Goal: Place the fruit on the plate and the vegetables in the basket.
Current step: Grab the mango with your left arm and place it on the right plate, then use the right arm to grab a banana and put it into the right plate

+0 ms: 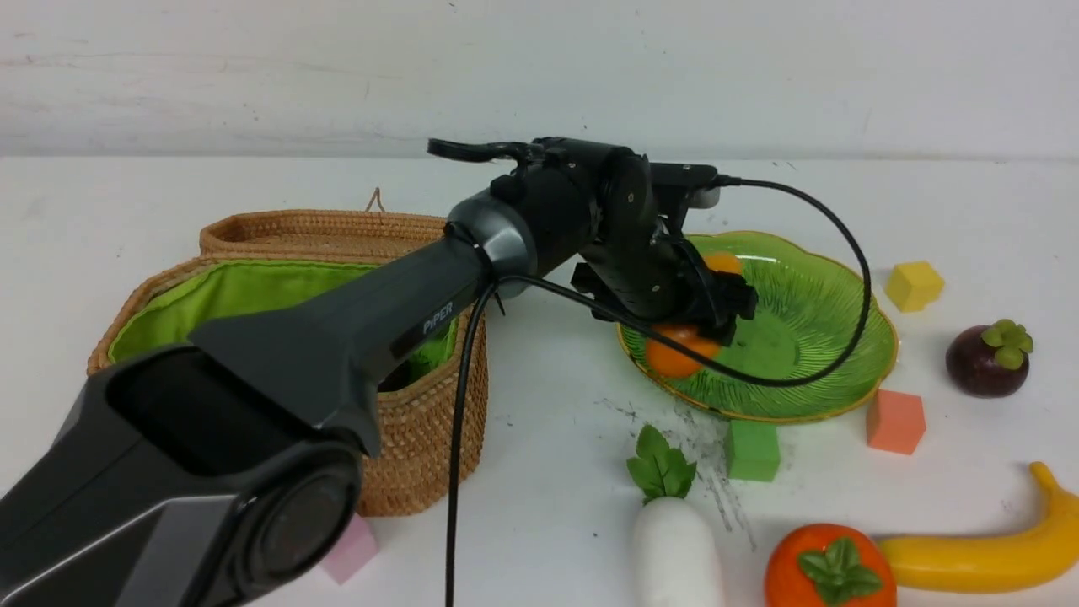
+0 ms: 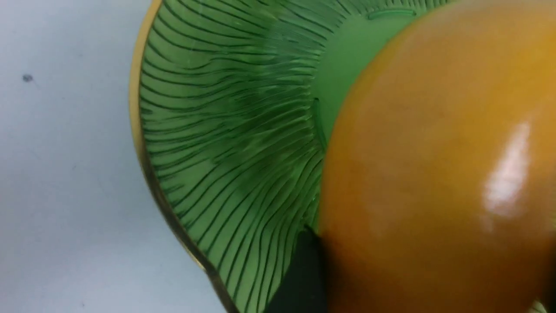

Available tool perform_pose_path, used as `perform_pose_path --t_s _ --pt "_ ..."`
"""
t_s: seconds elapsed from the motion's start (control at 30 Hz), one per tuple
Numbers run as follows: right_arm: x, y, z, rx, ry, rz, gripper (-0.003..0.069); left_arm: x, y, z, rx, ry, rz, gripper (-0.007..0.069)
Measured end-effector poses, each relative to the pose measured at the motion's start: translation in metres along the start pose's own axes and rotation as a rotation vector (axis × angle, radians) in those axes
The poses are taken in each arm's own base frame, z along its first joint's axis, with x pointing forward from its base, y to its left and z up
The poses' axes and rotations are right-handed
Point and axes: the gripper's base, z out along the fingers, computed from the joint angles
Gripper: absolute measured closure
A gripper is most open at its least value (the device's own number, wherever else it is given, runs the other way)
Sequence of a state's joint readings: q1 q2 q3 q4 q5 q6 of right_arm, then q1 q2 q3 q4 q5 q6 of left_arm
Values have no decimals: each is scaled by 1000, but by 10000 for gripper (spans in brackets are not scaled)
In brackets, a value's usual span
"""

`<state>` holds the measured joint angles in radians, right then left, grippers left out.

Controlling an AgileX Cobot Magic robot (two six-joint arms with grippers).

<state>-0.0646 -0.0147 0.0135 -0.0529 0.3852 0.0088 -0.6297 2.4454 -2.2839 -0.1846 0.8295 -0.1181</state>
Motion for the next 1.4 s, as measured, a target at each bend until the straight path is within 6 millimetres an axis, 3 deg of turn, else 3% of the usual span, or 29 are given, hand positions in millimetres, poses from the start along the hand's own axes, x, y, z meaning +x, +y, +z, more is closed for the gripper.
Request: perform_pose_path --t_s 0.37,0.47,0.6,0.77,0.8,0.87,0.9,0.93,1.07,1.13,1.17,1.2,1.23,1.3,1.4 --pt "0 0 0 0 0 0 416 0 -2 -10 -2 42 15 -8" --pt "0 0 0 0 0 0 416 -5 -8 -39 1 75 63 49" --pt "0 0 0 0 0 0 416 -22 -21 -128 -12 53 115 216" --pt "0 0 0 0 0 0 416 -32 -20 -225 -94 -42 105 503" --pt "0 0 0 0 0 0 416 -33 -21 -232 -102 -57 100 515" --pt "0 0 0 0 0 0 416 -31 -16 -269 -149 -119 70 629" --pt "0 0 0 0 0 0 416 -30 -14 -278 -160 -132 62 638" --pt "0 0 0 0 0 0 416 -25 -12 -297 -178 -155 46 638" --pt "0 0 0 0 0 0 416 -1 -8 -337 -205 -172 22 638" --pt "0 0 0 0 0 0 416 28 -5 -359 -218 -147 16 638" --pt "0 0 0 0 0 0 416 31 -5 -360 -219 -144 13 638" --pt "0 0 0 0 0 0 416 53 -2 -368 -224 -114 -1 638" --pt "0 0 0 0 0 0 416 56 -1 -368 -225 -110 -3 638" --pt "0 0 0 0 0 0 416 101 7 -373 -240 -42 -49 638" --pt "0 0 0 0 0 0 416 148 16 -373 -254 20 -106 638"
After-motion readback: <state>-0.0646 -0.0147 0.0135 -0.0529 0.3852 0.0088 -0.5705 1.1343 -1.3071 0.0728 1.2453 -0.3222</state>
